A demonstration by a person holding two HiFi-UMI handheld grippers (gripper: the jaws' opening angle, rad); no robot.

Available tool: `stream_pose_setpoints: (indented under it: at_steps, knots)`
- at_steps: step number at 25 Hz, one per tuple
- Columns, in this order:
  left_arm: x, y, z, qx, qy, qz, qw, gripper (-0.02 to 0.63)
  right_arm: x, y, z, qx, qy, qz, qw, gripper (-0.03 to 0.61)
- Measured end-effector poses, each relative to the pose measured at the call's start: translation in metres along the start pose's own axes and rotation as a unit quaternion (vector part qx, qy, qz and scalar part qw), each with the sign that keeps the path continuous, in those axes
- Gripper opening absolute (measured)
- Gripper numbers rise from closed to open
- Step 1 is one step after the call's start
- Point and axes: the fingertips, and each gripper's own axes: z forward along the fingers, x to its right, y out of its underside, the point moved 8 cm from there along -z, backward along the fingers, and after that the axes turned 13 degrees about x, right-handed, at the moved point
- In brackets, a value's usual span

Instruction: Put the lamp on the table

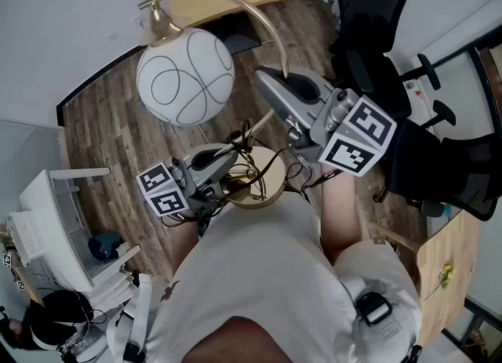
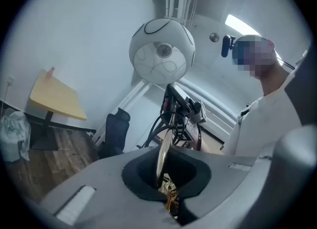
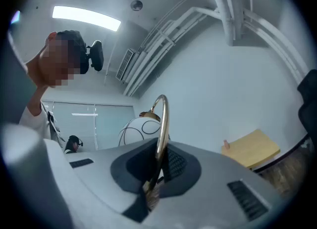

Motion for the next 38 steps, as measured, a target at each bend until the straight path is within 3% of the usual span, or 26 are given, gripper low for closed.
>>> stream_pose_setpoints:
  at_steps: [10, 22, 28, 31, 38]
  knots:
    - [-0.004, 0.003, 0.001, 0.009, -0.006, -0.003, 0.9999, -0.003, 0.002, 0.001, 0.004, -0.003, -0.006, -0.005, 1.0, 0.004]
    - [-0.002, 0.004, 0.005, 0.02, -0.019, 0.022, 0.9994, -0.003, 0.005, -0.002, 0.005, -0.004, -0.03, -0.006, 1.0, 0.005]
    - [0.007, 0.005, -0.001, 0.001, 0.023, 0.017, 0.9996, -0.003, -0.021, -0.007, -0.011, 0.005, 0.002, -0.035, 0.999, 0.005]
    - [0.018, 0.013, -0.001, -0.002, 0.025, 0.018, 0.9995, -0.003, -0.029, -0.009, -0.023, 0.005, 0.005, -0.037, 0.999, 0.005]
    - [0.001, -0.004, 0.005, -0.004, 0.033, 0.024, 0.9992, -0.003, -0.016, -0.013, -0.005, 0.01, 0.005, -0.043, 0.999, 0.005]
